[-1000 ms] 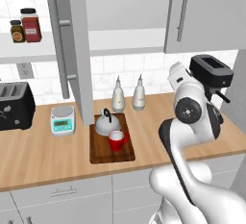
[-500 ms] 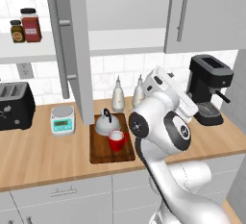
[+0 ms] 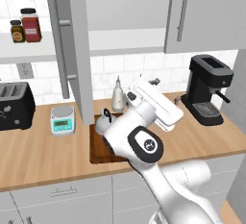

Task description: Pick the kettle from the counter and place it on the tray. Then pick the mug from the cabinet and place it on the tray. Then close the cabinet doors.

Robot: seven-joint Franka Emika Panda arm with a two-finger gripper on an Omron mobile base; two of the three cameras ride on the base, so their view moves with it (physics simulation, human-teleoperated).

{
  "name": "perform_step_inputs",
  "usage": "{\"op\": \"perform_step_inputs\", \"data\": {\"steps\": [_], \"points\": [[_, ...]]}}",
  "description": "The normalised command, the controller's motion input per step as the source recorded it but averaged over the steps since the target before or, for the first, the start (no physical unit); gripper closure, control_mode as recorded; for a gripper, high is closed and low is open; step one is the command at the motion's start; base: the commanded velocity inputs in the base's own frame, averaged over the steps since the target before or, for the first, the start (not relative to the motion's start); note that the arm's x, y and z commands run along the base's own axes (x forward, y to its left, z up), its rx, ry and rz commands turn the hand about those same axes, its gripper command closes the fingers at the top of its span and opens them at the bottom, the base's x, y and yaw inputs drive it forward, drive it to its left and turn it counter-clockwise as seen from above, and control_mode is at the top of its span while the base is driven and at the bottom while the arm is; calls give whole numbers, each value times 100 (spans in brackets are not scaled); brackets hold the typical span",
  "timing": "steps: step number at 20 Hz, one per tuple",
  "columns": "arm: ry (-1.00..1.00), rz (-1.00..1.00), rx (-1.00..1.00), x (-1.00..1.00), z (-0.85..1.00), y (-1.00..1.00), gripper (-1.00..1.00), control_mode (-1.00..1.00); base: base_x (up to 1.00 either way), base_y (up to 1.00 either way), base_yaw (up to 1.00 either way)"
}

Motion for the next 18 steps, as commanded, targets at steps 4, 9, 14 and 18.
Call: {"op": "perform_step_inputs", "data": {"steps": [4, 9, 14, 18], "points": [[2, -23, -26, -14, 0, 62, -100, -100, 0, 0, 0], [8, -15, -22, -10, 0, 89, -100, -100, 0, 0, 0], [5, -6, -17, 0, -6, 61, -100, -100, 0, 0, 0], [1, 0, -14, 7, -19, 36, -100, -100, 0, 0, 0]]}}
